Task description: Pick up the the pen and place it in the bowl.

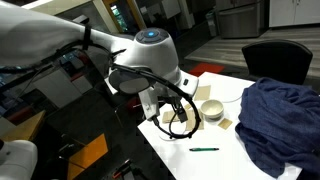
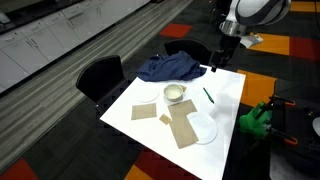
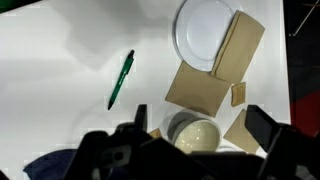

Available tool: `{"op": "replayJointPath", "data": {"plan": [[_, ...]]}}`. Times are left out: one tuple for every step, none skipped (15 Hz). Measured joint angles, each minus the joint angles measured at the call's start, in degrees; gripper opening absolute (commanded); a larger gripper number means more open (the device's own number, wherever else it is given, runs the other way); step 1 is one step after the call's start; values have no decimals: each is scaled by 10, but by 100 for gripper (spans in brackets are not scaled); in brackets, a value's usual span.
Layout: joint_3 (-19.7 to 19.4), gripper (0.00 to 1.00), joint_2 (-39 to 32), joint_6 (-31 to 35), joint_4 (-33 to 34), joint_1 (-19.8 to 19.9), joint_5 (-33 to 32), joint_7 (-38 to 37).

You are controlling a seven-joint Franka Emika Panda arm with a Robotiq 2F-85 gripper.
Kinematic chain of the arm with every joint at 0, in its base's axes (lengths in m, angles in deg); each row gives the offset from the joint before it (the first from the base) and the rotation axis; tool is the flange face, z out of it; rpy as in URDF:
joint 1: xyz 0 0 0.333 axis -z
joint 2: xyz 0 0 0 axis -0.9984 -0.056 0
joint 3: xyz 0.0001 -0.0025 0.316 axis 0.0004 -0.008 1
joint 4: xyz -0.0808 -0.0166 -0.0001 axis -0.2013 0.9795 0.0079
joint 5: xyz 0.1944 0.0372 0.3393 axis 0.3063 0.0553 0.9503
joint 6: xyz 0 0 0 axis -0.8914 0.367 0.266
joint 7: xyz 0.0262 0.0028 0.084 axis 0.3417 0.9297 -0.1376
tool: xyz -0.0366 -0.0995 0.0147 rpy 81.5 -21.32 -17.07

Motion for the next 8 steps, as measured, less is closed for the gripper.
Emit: {"op": "replayJointPath", "data": {"plan": [[8, 100, -11, 14, 3, 0, 12, -2], [16, 100, -23, 26, 7, 0, 23, -4], [23, 100, -35, 37, 12, 0, 34, -8], [29, 100, -47, 47, 18, 0, 40, -17], [34, 100, -59, 55, 25, 0, 43, -29], [38, 100, -72, 62, 34, 0, 45, -42], [42, 100, -85, 70, 42, 0, 45, -58], [44, 100, -99, 78, 51, 0, 45, -75]]}}
